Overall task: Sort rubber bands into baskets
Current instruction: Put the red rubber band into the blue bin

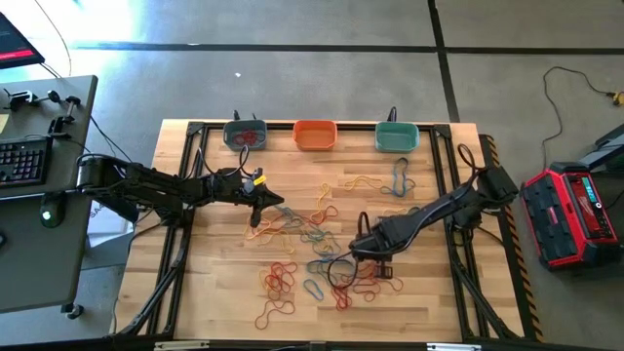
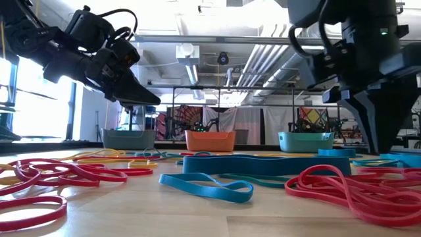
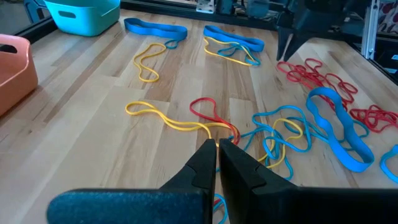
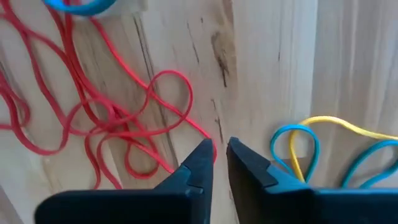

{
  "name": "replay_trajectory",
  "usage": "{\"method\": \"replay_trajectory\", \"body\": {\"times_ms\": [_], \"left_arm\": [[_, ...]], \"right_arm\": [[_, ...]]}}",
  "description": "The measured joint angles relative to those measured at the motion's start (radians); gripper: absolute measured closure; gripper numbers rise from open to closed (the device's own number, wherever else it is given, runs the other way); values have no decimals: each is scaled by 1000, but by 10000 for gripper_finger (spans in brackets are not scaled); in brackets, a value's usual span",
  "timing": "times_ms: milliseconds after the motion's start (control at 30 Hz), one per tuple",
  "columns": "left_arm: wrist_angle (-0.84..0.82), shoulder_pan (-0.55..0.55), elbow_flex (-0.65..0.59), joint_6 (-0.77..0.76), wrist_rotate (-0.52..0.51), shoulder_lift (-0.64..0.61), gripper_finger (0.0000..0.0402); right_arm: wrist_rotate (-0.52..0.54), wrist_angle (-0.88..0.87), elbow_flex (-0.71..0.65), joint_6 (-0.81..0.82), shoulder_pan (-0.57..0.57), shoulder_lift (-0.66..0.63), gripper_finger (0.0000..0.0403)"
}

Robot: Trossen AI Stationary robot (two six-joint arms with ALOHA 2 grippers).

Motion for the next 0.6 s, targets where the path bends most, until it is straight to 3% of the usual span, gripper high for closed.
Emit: {"method": "replay_trajectory", "body": {"times_ms": [333,467,600], "left_arm": [[0,0,0,-9,-3,0,392],[0,0,0,-9,-6,0,392],[0,0,0,-9,-7,0,392]], "right_arm": [[-20,63,-66,-20,-4,0,273],[-9,90,-86,-55,-2,0,279],[2,93,-91,-95,-3,0,320]]}}
